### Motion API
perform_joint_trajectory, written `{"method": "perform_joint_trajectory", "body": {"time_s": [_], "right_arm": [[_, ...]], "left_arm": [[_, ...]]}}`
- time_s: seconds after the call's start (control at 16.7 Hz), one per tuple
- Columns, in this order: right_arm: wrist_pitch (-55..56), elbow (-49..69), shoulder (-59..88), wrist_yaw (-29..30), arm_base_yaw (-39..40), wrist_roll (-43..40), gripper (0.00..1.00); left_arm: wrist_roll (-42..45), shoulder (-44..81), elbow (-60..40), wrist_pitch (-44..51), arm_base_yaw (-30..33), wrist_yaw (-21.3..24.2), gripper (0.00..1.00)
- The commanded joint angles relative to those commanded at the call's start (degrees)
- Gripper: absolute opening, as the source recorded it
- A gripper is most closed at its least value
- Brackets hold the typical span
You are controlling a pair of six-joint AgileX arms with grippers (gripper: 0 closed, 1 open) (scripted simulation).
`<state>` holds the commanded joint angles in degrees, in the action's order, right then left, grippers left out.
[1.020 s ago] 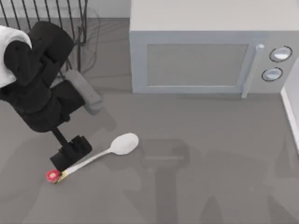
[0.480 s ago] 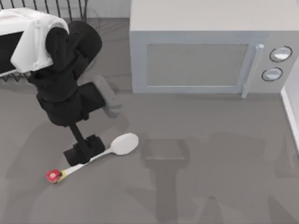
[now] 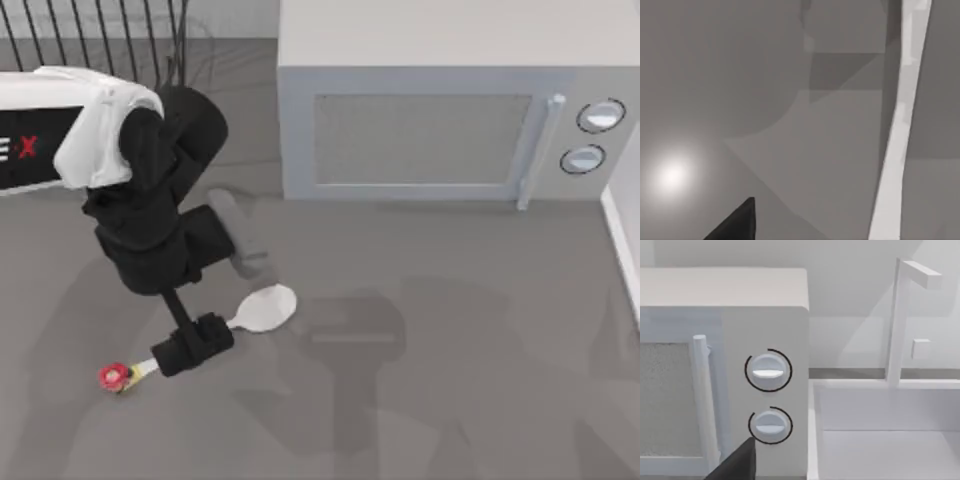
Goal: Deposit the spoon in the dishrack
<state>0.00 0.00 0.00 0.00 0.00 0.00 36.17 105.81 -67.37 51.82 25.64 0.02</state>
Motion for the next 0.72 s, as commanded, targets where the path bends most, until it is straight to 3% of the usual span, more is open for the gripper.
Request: {"method": "perform_joint_trajectory", "body": {"time_s": [0.3,0.6,0.72], "right_arm": [[0.0,0.0,0.0,0.0,0.0,0.0,1.00],[0.0,0.0,0.0,0.0,0.0,0.0,1.00],[0.0,0.0,0.0,0.0,0.0,0.0,1.00]], "left_arm": [[0.1,5.2,6.5,-11.8,0.0,0.0,1.00],[0.1,5.8,7.2,-12.9,0.0,0.0,1.00],[0.1,5.8,7.2,-12.9,0.0,0.0,0.85]]}}
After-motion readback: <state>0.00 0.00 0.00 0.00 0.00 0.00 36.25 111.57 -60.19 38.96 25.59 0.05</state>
